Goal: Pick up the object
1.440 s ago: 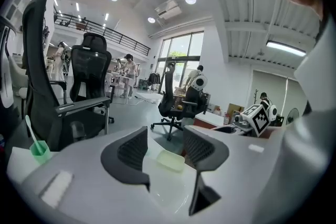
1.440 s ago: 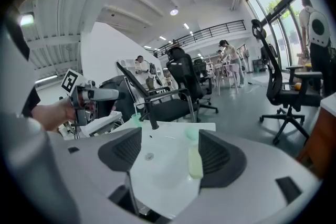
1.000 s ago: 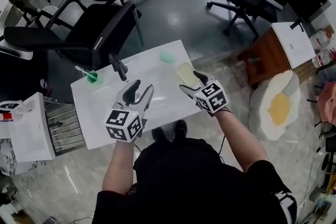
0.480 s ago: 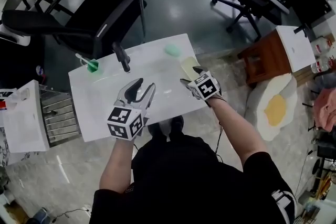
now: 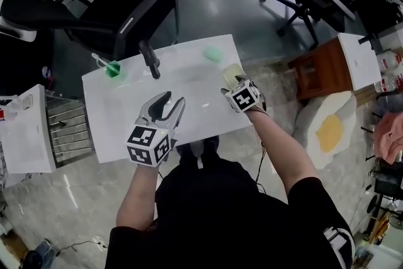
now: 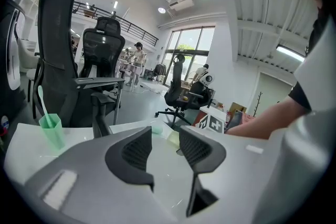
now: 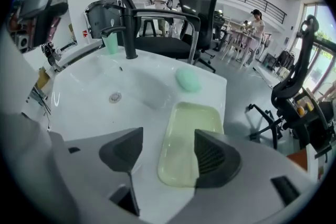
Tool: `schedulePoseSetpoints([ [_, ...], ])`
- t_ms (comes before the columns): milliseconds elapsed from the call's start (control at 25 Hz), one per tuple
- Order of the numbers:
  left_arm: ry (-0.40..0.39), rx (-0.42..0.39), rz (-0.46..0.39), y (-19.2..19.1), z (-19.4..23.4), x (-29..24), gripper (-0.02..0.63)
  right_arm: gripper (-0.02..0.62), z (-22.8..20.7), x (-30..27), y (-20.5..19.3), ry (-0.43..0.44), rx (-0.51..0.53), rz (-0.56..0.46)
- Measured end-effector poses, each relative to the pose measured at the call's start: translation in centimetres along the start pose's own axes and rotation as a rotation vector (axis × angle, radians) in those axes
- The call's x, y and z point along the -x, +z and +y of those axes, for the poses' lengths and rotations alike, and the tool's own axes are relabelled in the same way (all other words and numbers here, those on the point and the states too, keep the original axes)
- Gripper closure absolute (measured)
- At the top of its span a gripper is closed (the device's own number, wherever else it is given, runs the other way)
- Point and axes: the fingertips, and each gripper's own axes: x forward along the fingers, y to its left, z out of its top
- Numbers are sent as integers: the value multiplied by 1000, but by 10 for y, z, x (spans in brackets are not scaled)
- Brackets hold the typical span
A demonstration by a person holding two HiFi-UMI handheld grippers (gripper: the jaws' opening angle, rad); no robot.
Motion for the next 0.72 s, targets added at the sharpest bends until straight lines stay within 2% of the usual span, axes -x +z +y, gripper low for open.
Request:
schedulePoseSetpoints([
  [120,6,7,6,-3,4,1,436,287,-1,-9,-8,-36,41,37],
  [240,12,16,5,-5,8,3,440,287,5,-17,-11,-99,145,50],
  [320,13,23,7,-6,9,3,442,287,11,-19,-12,-106,190,70],
  [480,10,31,10,-6,8,2,448,288,9,-20,-9,-108,203,87],
  [560,8,34,9,-5,7,2,449,318,10,-19,-6,-123,209,71],
  [640,6,37,7,-5,6,1,453,379,15,-18,-3,-142,244,59],
  [720,5,44,6,-4,7,2,456,404,17,-19,-4,-163,280,59],
])
